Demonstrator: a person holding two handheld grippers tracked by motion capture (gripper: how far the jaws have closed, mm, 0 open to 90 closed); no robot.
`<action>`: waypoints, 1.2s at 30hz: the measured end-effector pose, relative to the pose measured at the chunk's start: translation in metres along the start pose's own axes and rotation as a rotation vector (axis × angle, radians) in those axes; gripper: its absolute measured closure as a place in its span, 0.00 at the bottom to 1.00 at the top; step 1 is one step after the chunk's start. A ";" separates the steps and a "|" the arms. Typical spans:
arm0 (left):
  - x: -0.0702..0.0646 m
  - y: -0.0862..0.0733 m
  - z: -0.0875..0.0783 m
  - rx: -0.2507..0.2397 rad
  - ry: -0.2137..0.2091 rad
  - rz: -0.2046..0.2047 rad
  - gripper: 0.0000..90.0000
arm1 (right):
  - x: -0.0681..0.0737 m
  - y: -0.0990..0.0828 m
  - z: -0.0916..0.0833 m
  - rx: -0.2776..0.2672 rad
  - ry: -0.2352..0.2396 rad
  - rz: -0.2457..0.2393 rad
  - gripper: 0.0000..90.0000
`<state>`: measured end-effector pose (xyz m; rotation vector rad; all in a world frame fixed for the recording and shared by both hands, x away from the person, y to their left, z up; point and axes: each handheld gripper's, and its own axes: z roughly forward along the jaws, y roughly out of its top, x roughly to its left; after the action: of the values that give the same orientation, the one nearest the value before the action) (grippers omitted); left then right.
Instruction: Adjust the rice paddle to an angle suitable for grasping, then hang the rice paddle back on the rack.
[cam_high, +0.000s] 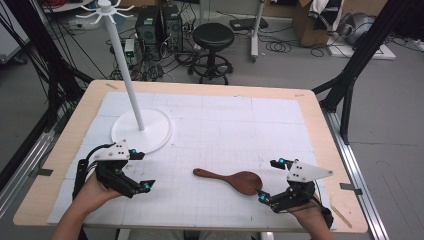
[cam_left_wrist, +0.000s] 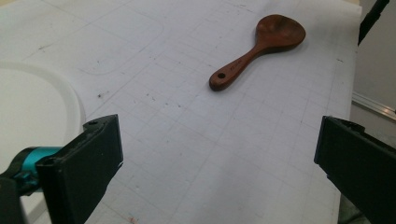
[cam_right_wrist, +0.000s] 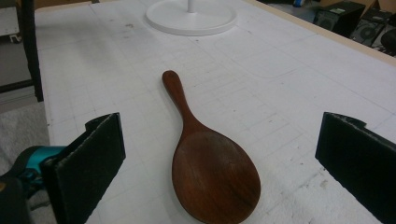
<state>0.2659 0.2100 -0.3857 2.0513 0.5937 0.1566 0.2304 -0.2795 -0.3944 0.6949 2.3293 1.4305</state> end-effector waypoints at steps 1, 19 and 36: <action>0.000 0.000 0.000 -0.001 0.000 0.007 0.02 | 0.000 0.000 0.000 0.000 -0.001 0.000 0.01; 0.003 -0.002 0.004 0.012 -0.013 0.025 0.02 | -0.005 -0.004 -0.005 -0.013 0.000 0.005 0.01; 0.004 -0.003 0.002 0.000 0.004 0.033 0.02 | 0.000 -0.005 -0.010 0.021 0.050 0.003 0.01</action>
<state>0.2690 0.2113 -0.3896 2.0624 0.5624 0.1803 0.2247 -0.2888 -0.3943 0.6763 2.3856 1.4424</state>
